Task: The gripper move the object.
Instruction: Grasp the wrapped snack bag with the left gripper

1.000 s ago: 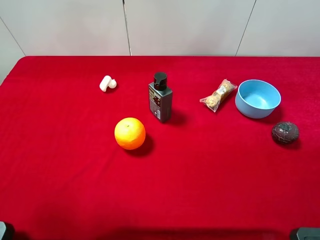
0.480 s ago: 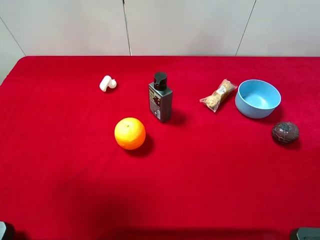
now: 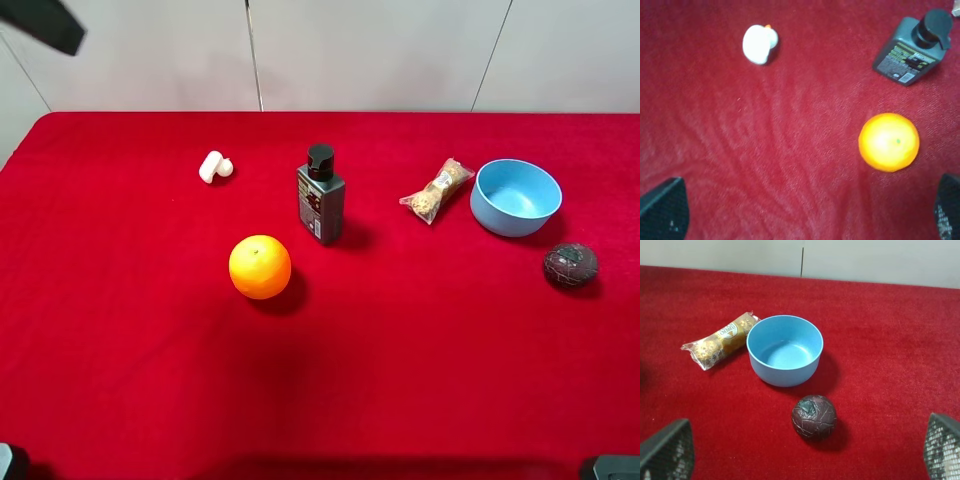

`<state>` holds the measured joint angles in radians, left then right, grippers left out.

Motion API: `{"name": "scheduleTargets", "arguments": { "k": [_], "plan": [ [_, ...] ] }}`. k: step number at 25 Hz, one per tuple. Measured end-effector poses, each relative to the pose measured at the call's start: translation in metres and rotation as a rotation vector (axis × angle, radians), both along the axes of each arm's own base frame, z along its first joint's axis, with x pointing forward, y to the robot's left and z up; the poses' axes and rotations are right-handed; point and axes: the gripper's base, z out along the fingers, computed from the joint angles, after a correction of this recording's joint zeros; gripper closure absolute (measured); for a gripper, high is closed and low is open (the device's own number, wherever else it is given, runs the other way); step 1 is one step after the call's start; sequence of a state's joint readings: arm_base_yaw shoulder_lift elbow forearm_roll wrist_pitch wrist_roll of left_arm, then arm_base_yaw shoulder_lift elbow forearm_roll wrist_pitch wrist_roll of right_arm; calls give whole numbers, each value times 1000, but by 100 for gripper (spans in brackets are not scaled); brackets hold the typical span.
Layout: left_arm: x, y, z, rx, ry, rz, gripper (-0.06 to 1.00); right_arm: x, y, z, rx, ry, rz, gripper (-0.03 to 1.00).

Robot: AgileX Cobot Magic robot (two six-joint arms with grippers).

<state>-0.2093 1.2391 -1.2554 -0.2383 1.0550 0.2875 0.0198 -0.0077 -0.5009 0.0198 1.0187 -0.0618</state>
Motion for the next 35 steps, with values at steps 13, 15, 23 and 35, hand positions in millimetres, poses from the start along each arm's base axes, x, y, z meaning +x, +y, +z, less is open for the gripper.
{"name": "scheduleTargets", "arguments": {
  "k": [13,15,23,35],
  "plan": [
    [66,-62,-1,45,131,-122,-3,0,0,0,0,0,0,27],
    [77,-72,-1,60,122,-129,-3,0,0,0,0,0,0,27],
    [108,-112,0,59,74,-182,-3,0,0,0,0,0,0,27],
    [135,-174,-29,67,75,-280,-3,0,0,0,0,0,0,27]
  ]
}}
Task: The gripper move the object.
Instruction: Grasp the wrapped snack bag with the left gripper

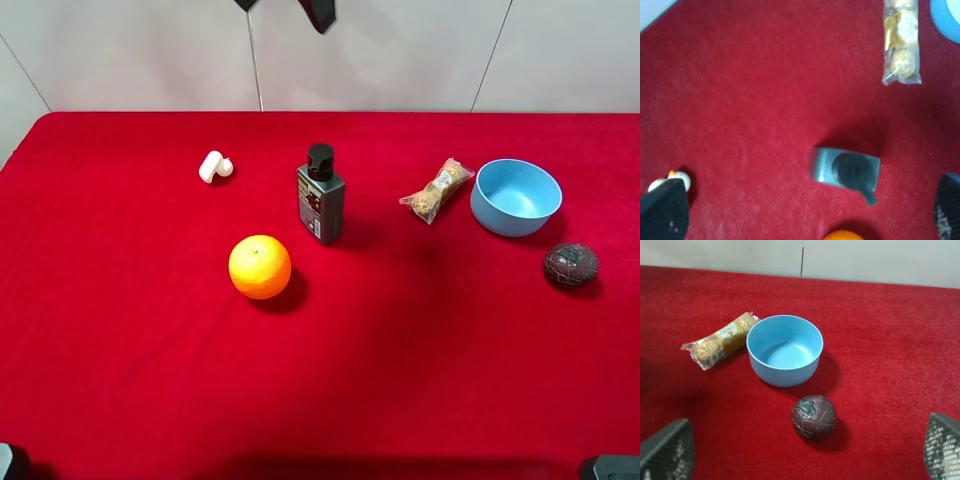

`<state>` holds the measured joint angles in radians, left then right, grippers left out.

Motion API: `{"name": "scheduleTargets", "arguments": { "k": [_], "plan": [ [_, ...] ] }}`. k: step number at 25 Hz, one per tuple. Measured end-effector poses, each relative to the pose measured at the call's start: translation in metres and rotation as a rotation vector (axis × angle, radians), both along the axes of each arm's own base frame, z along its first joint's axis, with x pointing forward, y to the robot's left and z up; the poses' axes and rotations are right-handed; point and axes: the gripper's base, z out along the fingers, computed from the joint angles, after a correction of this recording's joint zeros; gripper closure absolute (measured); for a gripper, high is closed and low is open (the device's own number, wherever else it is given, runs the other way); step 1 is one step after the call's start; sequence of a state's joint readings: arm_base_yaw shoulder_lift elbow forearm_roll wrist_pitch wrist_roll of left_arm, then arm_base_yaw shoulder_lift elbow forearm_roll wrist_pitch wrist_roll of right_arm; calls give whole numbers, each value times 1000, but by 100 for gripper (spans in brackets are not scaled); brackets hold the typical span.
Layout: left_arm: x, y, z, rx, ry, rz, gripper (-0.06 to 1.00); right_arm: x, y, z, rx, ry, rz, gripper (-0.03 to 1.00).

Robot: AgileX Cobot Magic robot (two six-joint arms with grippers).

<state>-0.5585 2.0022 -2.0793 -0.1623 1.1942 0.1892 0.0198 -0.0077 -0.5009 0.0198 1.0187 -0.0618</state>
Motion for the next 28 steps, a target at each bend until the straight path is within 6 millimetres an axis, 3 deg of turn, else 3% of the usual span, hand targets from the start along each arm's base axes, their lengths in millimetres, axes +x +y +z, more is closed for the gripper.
{"name": "scheduleTargets", "arguments": {
  "k": [6,13,28],
  "plan": [
    [6,-26,-20,13,17,-45,-3,0,0,0,0,0,0,27],
    [8,-43,-42,44,39,-97,-3,0,0,0,0,0,0,27],
    [-4,-90,-89,116,43,-245,-3,0,0,0,0,0,0,27]
  ]
}}
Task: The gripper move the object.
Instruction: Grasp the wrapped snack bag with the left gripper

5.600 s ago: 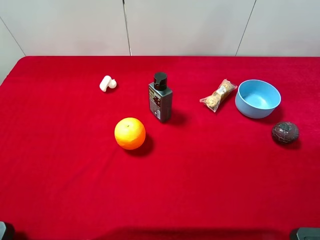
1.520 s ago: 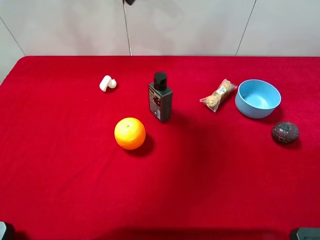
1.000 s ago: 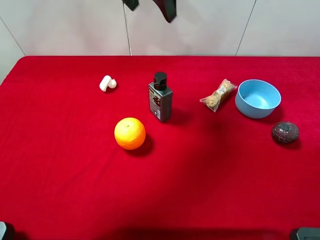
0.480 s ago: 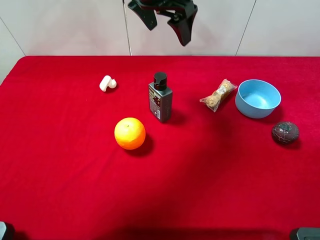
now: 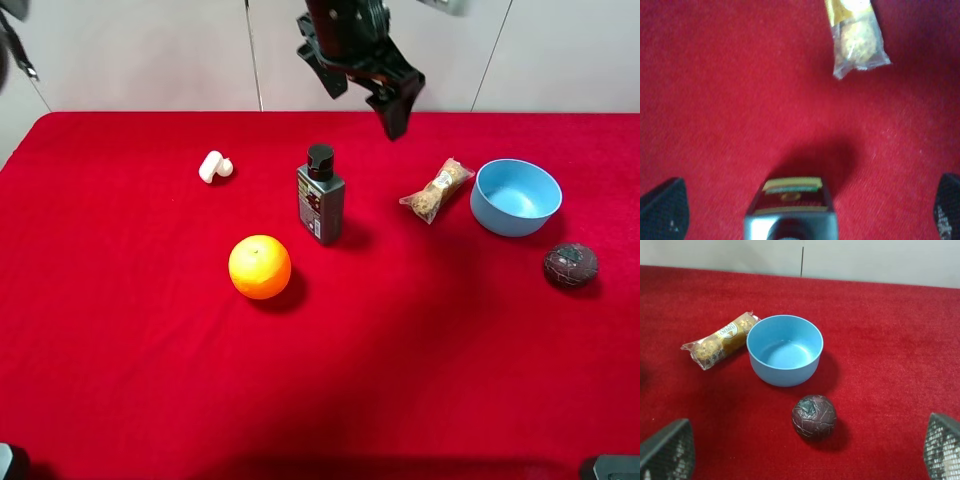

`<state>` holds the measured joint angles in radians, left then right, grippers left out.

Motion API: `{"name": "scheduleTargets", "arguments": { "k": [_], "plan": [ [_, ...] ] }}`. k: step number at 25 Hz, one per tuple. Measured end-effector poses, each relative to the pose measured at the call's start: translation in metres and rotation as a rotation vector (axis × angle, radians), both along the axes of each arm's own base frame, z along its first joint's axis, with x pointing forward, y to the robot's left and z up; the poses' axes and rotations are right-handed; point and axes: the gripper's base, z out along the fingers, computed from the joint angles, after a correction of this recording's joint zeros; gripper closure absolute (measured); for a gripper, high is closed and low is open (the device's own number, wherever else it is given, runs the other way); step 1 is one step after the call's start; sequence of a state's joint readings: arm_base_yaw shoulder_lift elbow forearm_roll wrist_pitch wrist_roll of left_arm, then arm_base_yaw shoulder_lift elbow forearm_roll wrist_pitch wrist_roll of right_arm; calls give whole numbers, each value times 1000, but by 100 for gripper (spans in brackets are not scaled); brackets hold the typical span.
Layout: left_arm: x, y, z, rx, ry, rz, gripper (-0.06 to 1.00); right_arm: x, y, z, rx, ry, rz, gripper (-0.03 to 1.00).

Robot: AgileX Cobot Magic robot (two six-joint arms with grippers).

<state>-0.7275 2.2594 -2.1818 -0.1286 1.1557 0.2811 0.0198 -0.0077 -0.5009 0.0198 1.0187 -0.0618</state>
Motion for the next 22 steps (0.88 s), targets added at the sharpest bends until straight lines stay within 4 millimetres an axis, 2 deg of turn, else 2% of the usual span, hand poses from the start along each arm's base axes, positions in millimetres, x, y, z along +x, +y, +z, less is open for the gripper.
{"name": "scheduleTargets", "arguments": {
  "k": [7,22],
  "plan": [
    [-4,-20,-21,-5,-17,-50,-3,0,0,0,0,0,0,27],
    [3,-42,-74,-8,-28,-77,-3,0,0,0,0,0,0,27]
  ]
}}
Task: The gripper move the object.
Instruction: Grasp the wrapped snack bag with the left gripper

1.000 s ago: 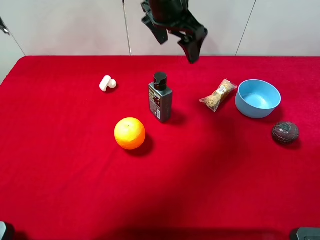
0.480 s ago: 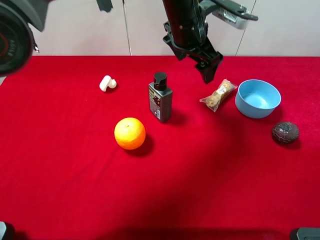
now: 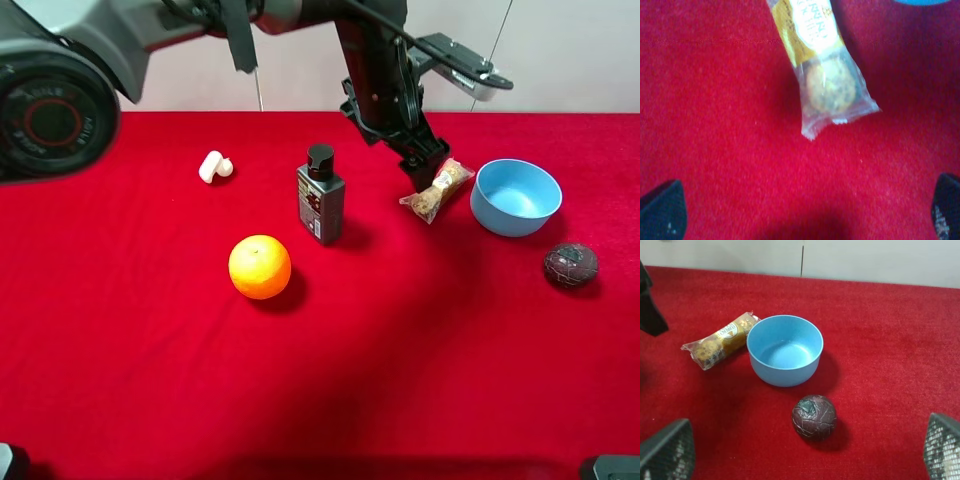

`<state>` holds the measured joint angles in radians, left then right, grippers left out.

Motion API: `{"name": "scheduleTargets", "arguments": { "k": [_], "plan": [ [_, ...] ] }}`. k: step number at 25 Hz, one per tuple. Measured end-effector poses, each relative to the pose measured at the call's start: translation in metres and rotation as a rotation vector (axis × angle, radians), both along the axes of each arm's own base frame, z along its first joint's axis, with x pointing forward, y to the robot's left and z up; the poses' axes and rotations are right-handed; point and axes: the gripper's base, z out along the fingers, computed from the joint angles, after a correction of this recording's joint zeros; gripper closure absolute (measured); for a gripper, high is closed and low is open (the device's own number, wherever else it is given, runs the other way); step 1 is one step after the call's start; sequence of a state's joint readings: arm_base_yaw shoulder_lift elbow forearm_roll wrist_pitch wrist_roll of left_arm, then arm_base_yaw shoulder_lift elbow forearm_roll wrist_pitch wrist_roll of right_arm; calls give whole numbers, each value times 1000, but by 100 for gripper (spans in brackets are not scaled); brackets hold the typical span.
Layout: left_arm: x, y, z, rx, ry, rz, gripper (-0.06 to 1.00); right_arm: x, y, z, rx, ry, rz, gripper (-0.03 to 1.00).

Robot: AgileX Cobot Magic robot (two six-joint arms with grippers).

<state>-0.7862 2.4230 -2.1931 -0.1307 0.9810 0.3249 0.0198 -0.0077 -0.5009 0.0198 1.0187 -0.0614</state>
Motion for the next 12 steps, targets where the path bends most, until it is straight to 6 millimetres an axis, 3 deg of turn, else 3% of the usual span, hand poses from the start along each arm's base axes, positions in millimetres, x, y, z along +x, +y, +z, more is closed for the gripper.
{"name": "scheduleTargets", "arguments": {
  "k": [12],
  "plan": [
    [7,-15,-28,-55,-74,-24,-3,0,0,0,1,0,0,27]
  ]
}}
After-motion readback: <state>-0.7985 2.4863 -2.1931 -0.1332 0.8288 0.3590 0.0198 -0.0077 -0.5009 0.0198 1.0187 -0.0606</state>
